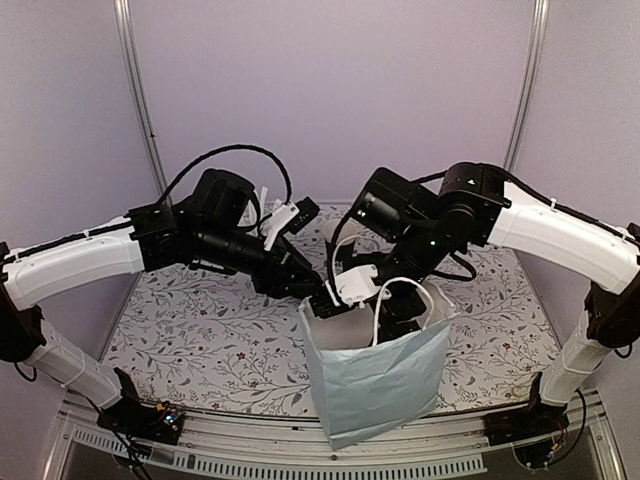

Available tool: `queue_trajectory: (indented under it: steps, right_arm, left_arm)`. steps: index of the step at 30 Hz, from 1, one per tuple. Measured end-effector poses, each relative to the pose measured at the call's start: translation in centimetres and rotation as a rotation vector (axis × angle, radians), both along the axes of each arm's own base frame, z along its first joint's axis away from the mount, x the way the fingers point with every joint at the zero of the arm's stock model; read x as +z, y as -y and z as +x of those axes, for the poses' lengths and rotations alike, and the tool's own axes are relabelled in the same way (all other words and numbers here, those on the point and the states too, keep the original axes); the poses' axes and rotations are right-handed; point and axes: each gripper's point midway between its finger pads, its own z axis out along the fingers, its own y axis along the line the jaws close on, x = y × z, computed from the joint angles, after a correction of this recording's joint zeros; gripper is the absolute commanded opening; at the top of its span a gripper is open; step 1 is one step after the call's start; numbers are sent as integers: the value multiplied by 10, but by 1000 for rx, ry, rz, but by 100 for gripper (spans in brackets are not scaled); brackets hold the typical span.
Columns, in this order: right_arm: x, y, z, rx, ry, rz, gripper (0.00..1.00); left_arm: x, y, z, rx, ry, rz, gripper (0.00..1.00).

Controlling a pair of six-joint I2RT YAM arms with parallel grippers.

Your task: Pack the takeout coffee

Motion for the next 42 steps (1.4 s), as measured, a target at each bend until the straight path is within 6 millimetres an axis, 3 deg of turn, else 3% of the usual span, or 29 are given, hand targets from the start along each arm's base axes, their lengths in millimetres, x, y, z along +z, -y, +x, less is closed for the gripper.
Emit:
queue_trajectory:
  steps: [11,17,21,25,28,38,42]
  right_arm:
    - [23,-2,7,0,74,77,99]
    - [26,-2,9,3,93,88,99]
    - [27,-1,9,5,95,89,99]
    - [27,-1,10,2,102,87,99]
    - [32,3,13,-2,133,85,99]
    - [97,27,25,-5,359,212,98]
    - [106,33,33,-21,423,221,93]
  left_arm:
    - [29,5,-4,-14,1,-70,70]
    - [24,17,-16,-46,-33,-56,67]
    - [7,31,-20,-72,-66,-7,55]
    - [-11,41,-19,-93,-86,43,26]
    - [-13,43,-18,-98,-89,53,2]
    - [39,56,-5,-91,52,-62,0]
    - [52,58,0,-77,100,-80,0]
